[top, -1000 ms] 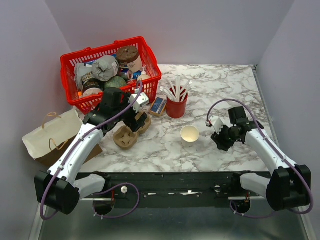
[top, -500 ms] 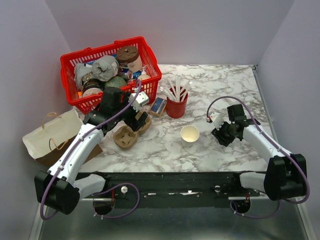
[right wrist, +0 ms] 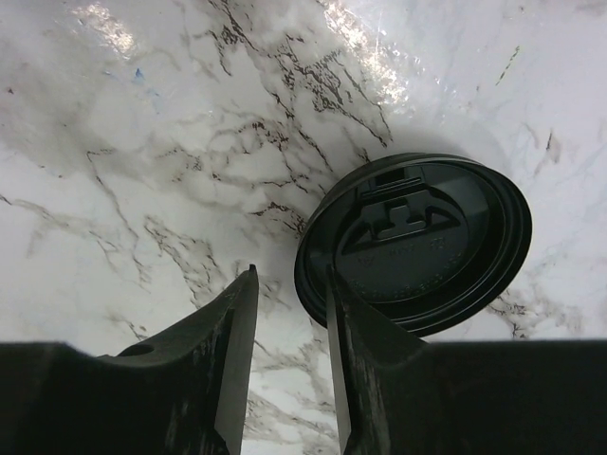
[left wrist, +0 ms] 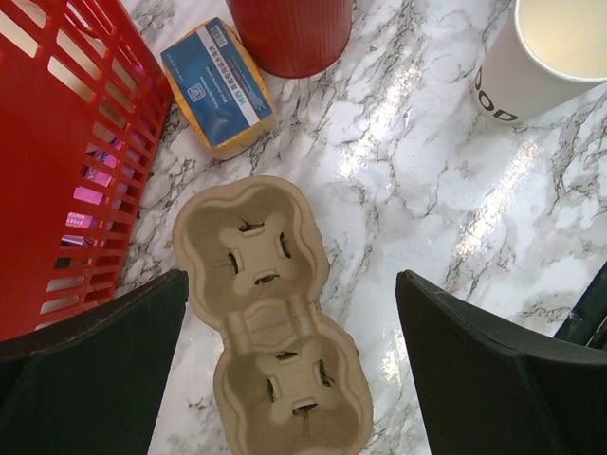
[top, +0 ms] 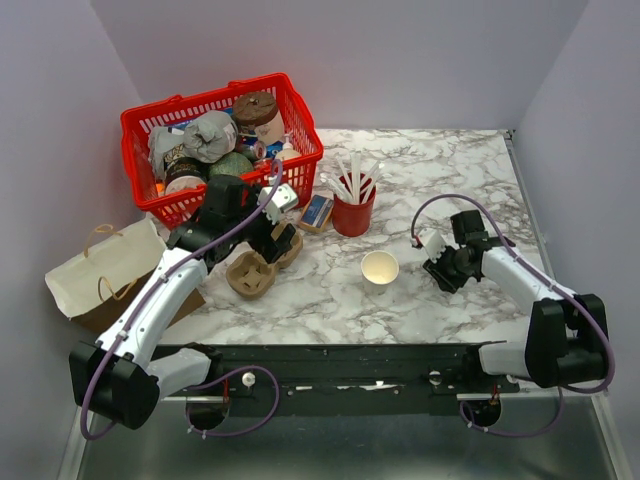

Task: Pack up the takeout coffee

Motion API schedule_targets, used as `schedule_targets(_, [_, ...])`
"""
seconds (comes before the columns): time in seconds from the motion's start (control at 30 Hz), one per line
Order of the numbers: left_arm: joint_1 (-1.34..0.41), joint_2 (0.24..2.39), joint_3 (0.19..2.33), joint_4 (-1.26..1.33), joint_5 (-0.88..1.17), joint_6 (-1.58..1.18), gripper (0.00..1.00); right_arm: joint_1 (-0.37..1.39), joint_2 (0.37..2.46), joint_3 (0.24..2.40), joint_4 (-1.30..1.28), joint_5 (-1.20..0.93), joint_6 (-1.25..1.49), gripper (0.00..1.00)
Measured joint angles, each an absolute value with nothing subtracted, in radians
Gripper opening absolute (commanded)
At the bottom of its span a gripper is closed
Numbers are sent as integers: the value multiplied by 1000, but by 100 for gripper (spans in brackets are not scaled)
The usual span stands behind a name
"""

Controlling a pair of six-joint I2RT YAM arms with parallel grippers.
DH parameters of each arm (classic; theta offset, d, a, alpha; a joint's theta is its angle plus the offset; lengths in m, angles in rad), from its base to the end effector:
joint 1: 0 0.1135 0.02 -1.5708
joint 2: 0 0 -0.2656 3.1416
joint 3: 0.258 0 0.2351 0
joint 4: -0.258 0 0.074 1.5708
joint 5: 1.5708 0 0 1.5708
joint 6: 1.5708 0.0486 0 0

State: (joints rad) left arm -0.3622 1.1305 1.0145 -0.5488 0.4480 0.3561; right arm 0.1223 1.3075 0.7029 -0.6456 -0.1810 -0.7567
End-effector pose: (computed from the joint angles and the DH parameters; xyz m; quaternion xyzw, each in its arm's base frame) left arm 0.2097 -0.1020 0.3144 0.3992 0.7866 -0.2010 0.4261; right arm 0.2077 0.0343 0.1745 -0.4314 0.8836 0.0352 0.1789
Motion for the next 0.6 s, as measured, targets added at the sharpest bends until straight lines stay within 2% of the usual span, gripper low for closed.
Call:
schedule_targets(0.17, [-362, 1124, 1002, -548, 448, 358, 98, 122, 1332, 697, -627, -173, -760, 34])
schedule_targets(0.5, [-362, 1111, 994, -547, 448, 360, 99, 122, 1348, 697, -598, -164, -760, 6])
schedule_targets(0.6, [-362, 1109, 989, -547, 448, 369, 98, 122, 1338, 697, -600, -163, -757, 3])
